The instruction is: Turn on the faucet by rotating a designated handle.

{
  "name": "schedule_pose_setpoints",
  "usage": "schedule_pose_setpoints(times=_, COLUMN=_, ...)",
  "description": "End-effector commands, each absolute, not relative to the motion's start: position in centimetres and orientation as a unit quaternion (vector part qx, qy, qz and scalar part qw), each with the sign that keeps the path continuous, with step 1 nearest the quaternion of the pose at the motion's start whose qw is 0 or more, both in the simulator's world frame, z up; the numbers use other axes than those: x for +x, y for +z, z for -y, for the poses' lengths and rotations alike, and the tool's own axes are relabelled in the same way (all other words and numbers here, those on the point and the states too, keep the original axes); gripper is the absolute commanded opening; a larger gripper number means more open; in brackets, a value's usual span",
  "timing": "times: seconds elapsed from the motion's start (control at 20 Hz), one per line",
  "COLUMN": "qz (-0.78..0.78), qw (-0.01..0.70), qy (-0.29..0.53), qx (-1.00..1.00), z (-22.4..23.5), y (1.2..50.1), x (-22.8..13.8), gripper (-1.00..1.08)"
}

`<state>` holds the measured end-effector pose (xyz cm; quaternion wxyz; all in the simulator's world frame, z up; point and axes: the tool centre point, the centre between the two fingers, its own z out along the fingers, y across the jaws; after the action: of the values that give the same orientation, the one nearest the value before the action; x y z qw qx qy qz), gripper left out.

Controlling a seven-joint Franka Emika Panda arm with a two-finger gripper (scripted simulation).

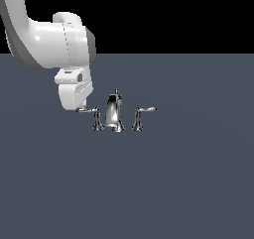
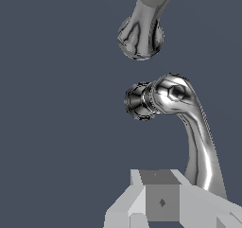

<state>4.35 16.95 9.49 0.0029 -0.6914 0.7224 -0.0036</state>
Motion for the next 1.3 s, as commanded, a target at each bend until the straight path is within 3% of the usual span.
schedule_pose_setpoints(times=0.0, qz=-0.722, qw=0.003, qy=-0.003, qx=-0.692, z=-16.9, y=9.5, x=4.0, gripper=-1.00)
schedule_pose_setpoints(times=0.9, qz=-0.717, qw=0.002, qy=0.000, qx=-0.697, z=-16.5, y=9.5, x=-0.6, gripper=-1.00)
schedule_pose_setpoints(times=1.25, qz=-0.717, qw=0.001, qy=0.000, qx=-0.697, z=-14.0, y=9.5, x=-1.9, gripper=-1.00)
